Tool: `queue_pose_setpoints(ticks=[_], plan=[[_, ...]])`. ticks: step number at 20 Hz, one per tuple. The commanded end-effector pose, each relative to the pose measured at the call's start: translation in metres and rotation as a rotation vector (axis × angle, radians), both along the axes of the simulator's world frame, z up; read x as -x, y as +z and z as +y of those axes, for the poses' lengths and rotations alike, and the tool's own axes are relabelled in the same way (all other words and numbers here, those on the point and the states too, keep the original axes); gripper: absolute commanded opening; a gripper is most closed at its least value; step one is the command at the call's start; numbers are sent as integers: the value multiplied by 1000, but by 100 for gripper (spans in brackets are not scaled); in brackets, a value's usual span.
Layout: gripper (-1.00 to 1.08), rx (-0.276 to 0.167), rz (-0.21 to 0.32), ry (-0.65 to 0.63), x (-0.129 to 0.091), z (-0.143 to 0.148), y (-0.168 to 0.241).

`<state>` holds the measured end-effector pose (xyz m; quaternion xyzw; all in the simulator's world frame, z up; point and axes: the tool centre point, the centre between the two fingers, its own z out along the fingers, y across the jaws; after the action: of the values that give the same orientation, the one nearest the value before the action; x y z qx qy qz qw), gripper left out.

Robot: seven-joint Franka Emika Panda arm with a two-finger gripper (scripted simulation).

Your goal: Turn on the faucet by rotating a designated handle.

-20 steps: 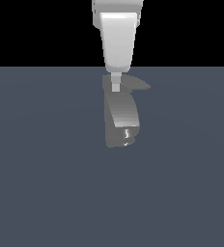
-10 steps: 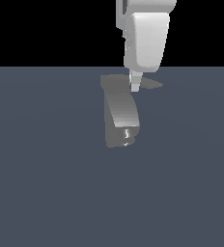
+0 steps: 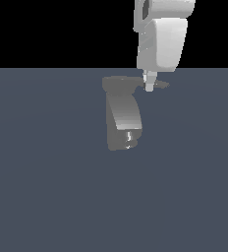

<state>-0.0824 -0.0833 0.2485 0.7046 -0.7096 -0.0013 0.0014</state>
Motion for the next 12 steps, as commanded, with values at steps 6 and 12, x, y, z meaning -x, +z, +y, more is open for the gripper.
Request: queue_pose_setpoints(ticks=[6,12], plan=[[-100,0,-4,-9,-21,-27,0],[-100,0,-4,-14,-36,-47,0]])
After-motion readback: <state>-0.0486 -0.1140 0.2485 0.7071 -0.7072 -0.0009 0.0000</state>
